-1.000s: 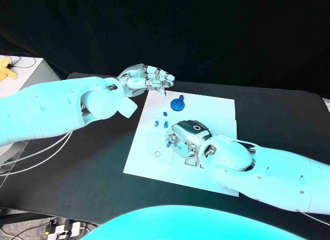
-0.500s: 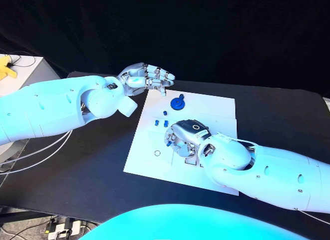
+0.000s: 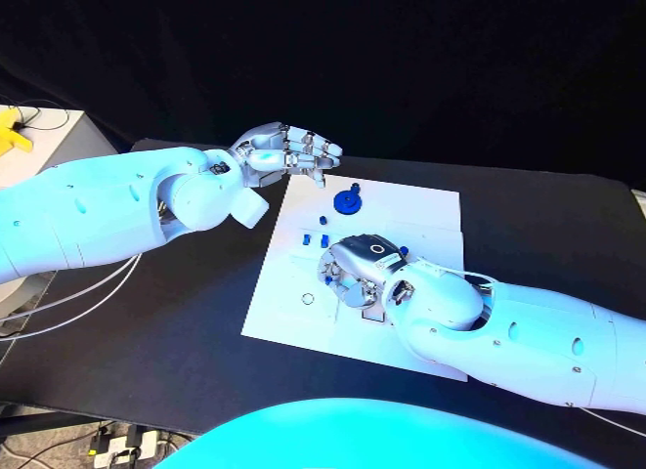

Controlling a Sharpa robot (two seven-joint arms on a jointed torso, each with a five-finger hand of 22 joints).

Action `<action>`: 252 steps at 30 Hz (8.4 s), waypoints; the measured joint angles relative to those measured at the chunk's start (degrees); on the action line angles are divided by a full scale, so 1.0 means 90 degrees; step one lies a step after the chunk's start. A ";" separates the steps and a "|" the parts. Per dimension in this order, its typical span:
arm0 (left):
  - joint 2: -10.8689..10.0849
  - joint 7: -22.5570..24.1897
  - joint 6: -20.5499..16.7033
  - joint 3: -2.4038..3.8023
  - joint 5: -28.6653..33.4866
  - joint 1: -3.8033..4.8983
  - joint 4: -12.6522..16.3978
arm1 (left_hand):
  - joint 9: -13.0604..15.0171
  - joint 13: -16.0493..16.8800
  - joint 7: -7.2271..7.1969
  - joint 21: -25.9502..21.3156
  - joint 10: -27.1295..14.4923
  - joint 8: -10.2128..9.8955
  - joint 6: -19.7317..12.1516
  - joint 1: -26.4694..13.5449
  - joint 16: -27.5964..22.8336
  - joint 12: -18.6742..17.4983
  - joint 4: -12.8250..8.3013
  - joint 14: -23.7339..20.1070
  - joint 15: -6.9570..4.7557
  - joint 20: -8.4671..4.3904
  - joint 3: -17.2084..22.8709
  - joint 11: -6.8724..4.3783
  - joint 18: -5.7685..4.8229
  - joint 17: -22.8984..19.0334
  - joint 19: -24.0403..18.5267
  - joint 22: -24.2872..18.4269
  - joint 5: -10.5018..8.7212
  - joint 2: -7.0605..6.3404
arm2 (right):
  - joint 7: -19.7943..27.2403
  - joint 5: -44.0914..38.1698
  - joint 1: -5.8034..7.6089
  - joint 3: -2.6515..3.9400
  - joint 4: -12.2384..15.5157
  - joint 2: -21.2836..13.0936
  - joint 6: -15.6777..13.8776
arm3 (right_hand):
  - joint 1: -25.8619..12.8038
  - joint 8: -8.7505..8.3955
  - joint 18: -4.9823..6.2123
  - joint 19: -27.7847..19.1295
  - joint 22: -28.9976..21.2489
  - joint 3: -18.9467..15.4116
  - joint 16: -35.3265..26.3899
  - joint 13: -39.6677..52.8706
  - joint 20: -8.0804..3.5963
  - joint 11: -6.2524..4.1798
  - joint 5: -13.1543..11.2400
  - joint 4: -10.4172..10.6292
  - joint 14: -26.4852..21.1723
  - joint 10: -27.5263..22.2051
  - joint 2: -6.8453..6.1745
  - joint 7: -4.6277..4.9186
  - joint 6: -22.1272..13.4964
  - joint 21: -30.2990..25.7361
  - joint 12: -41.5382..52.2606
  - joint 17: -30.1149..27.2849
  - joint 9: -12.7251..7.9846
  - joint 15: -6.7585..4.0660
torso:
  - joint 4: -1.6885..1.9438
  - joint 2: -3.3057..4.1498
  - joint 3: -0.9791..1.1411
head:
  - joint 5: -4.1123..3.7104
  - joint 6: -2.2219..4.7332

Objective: Assemble the parts on the task board

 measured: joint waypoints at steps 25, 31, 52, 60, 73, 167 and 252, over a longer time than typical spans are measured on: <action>-0.0016 -0.0064 0.0038 0.0000 0.0001 0.0000 -0.0008 | 0.0001 0.0001 0.0000 0.0000 0.0000 0.0000 0.0000 0.0026 0.0000 0.0000 0.0000 0.0000 0.0000 0.0000 0.0000 0.0000 0.0001 0.0001 0.0000 0.0001 0.0000 0.0026 | 0.0066 0.0035 -0.0045 -0.0028 0.0168 -0.0341 -0.0231 | 0.0172 -0.0763 0.0304 -0.0915 -0.1034 -0.1319 -0.0800 -0.0268 0.0345 0.0411 0.0044 0.0097 -0.0809 -0.2176 -0.0149 0.0250 -0.1293 -0.2229 0.0369 -0.1534 -0.0310 0.0418 | -0.0011 -0.0004 0.0004 | -0.0025 0.0040; -0.0024 -0.0071 0.0044 0.0000 0.0001 0.0000 -0.0021 | 0.0001 0.0001 0.0000 0.0000 0.0000 0.0000 0.0000 0.0026 0.0000 0.0000 0.0000 0.0000 0.0000 0.0024 0.0000 0.0000 0.0000 -0.0006 0.0025 -0.0009 0.0000 0.0026 | 0.0012 0.0064 0.0044 -0.0024 0.0413 -0.0690 -0.0380 | 0.0214 -0.0760 0.0303 -0.0896 -0.0966 -0.1431 -0.0700 -0.0236 0.0330 0.0408 0.0044 0.0199 -0.0809 -0.2179 -0.0123 0.0247 -0.1290 -0.2116 0.0676 -0.1533 -0.0293 0.0418 | -0.0016 -0.0010 0.0003 | -0.0074 0.0085; 0.0000 -0.0079 0.0069 -0.0009 0.0014 -0.0003 -0.0088 | -0.0005 0.0002 0.0000 -0.0025 0.0000 0.0024 0.0000 0.0026 0.0000 0.0000 0.0018 0.0000 0.0000 0.0023 -0.0018 0.0000 -0.0001 -0.0005 0.0024 -0.0017 0.0000 0.0026 | 0.0444 0.1031 0.0825 0.0166 0.0638 -0.2301 -0.0138 | 0.0068 -0.0601 0.0149 -0.0081 -0.0160 -0.1016 0.0101 -0.0412 0.0174 0.0262 -0.0373 0.0627 -0.0055 -0.1649 -0.0381 0.0146 -0.0821 -0.0541 0.1196 -0.0541 -0.0309 0.0258 | -0.0063 -0.0022 0.0018 | -0.0233 0.0270; 0.0008 -0.0083 0.0086 -0.0012 0.0021 -0.0006 -0.0102 | -0.0005 0.0002 0.0000 -0.0025 0.0000 0.0024 0.0000 0.0026 0.0000 0.0000 0.0018 0.0000 0.0000 0.0023 -0.0018 0.0000 -0.0001 -0.0005 0.0023 -0.0016 0.0000 0.0026 | 0.0548 0.1030 0.0829 0.0154 0.0435 -0.2134 0.0121 | 0.0068 -0.0601 0.0150 -0.0081 -0.0206 -0.1093 0.0073 -0.0456 0.0174 0.0260 -0.0409 0.0633 -0.0055 -0.1736 -0.0381 0.0146 -0.0821 -0.0621 0.1156 -0.0590 -0.0313 0.0258 | -0.0053 -0.0014 0.0018 | -0.0247 0.0266; 0.0001 -0.0113 0.0100 -0.0012 0.0028 -0.0006 -0.0098 | -0.0004 -0.0004 -0.0022 -0.0025 -0.0023 0.0024 -0.0022 0.0026 0.0000 0.0000 0.0018 0.0000 0.0000 0.0023 -0.0018 0.0024 -0.0001 -0.0005 0.0023 -0.0022 0.0000 0.0026 | 0.0568 0.0955 0.0755 0.0126 0.0325 -0.1899 0.0471 | 0.0136 -0.0574 0.0049 0.0033 0.0017 -0.1050 0.0236 -0.0456 0.0150 0.0214 -0.0409 0.0730 -0.0056 -0.1368 -0.0313 0.0145 -0.0592 -0.0247 0.1225 -0.0225 -0.0313 0.0258 | -0.0052 -0.0018 0.0001 | -0.0259 0.0214; 0.0078 -0.0171 0.0102 -0.0012 0.0042 -0.0006 -0.0123 | -0.0009 -0.0006 0.0001 -0.0050 -0.0022 0.0024 -0.0045 0.0026 0.0000 0.0000 0.0035 0.0000 0.0000 0.0023 -0.0035 0.0023 -0.0001 -0.0008 0.0023 -0.0036 0.0000 0.0026 | 0.0557 0.0932 0.0513 0.0112 0.1084 -0.0563 -0.0631 | 0.0254 -0.0096 -0.0148 0.0213 0.0017 -0.0180 0.0482 -0.0236 -0.0056 -0.0122 -0.0276 0.0296 -0.0001 0.0017 0.0154 -0.0175 0.0165 0.0925 0.0971 0.0137 -0.0186 -0.0050 | -0.0045 -0.0026 -0.0006 | -0.0092 0.0179; 0.0102 -0.0206 0.0124 -0.0014 0.0051 -0.0006 -0.0144 | -0.0015 -0.0017 0.0000 -0.0078 -0.0022 0.0054 -0.0045 0.0026 0.0000 0.0000 0.0052 0.0000 0.0000 0.0046 -0.0052 0.0023 -0.0001 -0.0012 0.0046 -0.0064 0.0000 0.0026 | 0.0532 0.0510 0.0070 -0.0046 0.0276 0.0182 0.0294 | -0.0163 -0.0099 -0.0147 0.0122 0.0015 -0.0200 0.0359 -0.0376 0.0040 0.0161 -0.0227 0.0230 -0.0010 -0.0705 -0.0024 0.0085 -0.0375 0.0024 0.0193 -0.0079 0.0192 0.0148 | -0.0060 -0.0021 0.0005 | 0.0093 0.0007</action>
